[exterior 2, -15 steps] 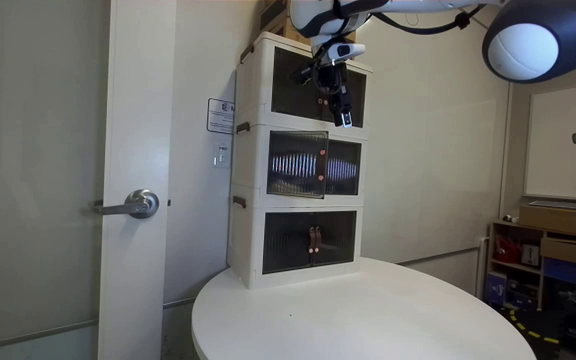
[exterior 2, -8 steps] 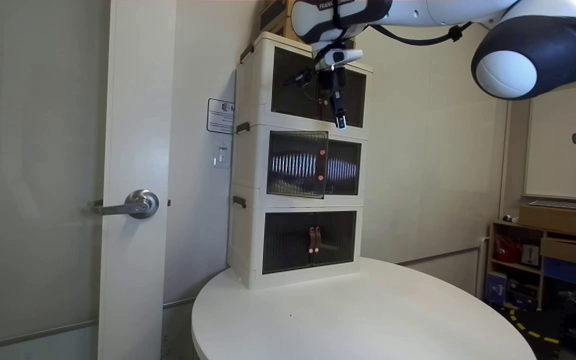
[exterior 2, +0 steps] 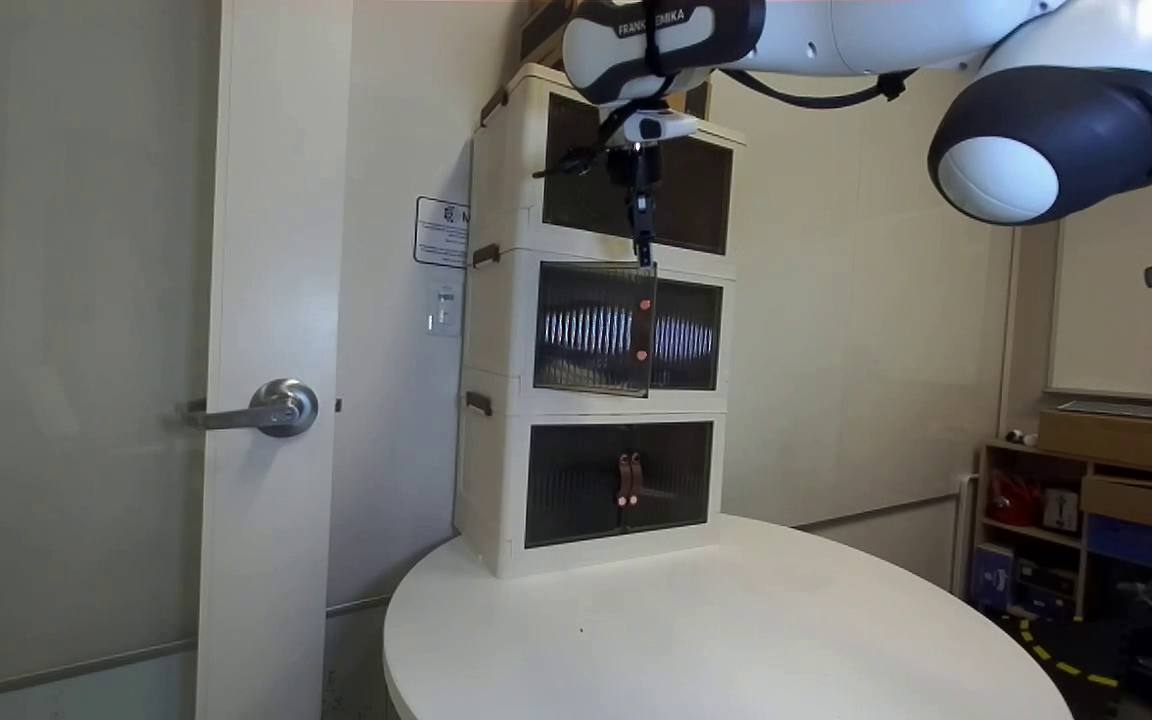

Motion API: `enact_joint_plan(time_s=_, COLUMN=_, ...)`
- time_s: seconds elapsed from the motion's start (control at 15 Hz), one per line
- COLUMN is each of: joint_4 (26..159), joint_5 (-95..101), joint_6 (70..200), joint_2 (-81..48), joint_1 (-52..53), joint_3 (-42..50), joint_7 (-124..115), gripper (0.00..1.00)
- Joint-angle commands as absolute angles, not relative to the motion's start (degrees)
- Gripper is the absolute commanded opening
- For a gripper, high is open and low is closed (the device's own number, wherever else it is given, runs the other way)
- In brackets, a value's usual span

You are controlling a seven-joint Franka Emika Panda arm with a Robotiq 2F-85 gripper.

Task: Open the middle shelf compartment

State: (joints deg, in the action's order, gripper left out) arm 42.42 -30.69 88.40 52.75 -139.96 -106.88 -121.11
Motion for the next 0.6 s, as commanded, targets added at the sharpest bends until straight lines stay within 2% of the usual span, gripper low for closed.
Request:
enact_joint_plan(time_s=0.0, joint_4=41.4, joint_5=-33.2, joint_6=88.1, joint_2=54.0, joint_1=-140.6, joint_3=-106.6, joint_7=-118.4, gripper=1.00)
enact_joint_plan(time_s=0.53, joint_4=37.9, joint_5=-34.3, joint_6=87.8, joint_2=54.4, joint_1=-140.2, joint_3=-107.3, joint_7=-111.3, gripper=1.00)
